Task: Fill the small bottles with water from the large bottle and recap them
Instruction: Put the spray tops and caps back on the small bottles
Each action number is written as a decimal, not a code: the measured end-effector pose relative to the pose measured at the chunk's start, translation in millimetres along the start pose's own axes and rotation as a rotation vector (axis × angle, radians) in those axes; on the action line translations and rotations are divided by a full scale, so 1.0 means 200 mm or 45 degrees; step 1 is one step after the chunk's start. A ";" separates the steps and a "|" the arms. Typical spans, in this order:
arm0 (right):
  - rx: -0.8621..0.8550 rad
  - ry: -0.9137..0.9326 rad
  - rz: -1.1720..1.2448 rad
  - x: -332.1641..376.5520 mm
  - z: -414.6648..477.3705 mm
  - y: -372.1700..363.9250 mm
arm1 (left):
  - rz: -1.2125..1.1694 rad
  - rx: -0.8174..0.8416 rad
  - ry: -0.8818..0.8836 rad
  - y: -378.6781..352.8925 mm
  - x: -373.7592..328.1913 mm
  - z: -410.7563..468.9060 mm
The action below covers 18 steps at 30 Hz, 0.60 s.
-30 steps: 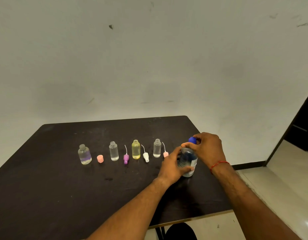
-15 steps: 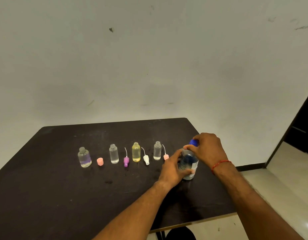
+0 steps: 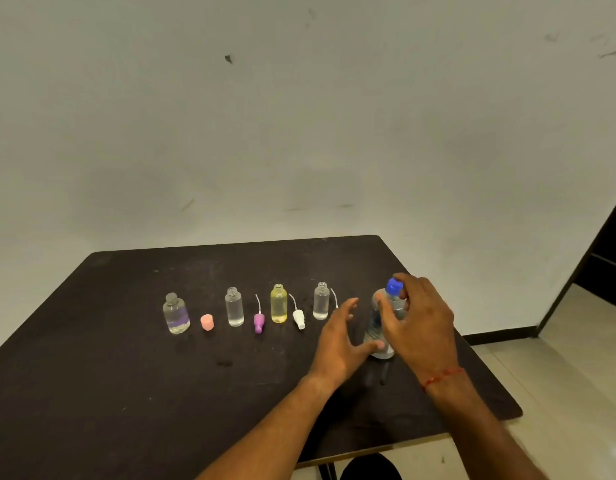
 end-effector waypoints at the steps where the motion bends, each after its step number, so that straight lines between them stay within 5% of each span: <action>1: -0.033 -0.007 0.069 0.02 -0.03 0.00 | -0.013 -0.076 -0.011 0.06 0.02 0.01; 8: 0.117 -0.236 0.198 0.03 -0.22 -0.37 | -0.009 -0.587 0.037 0.46 0.08 0.10; 18: 0.470 -0.165 -0.300 -0.07 -0.23 -0.80 | 0.164 -0.360 0.104 0.33 0.20 0.31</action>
Point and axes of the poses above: each hand's wrist, its own z-axis towards the middle knuckle, its own y-axis out of the back of the hand, x = y × z, the point moved 9 cm from there along z, towards the middle knuckle, and after that the axes turned 14 degrees about -x, right-handed, at the moved point
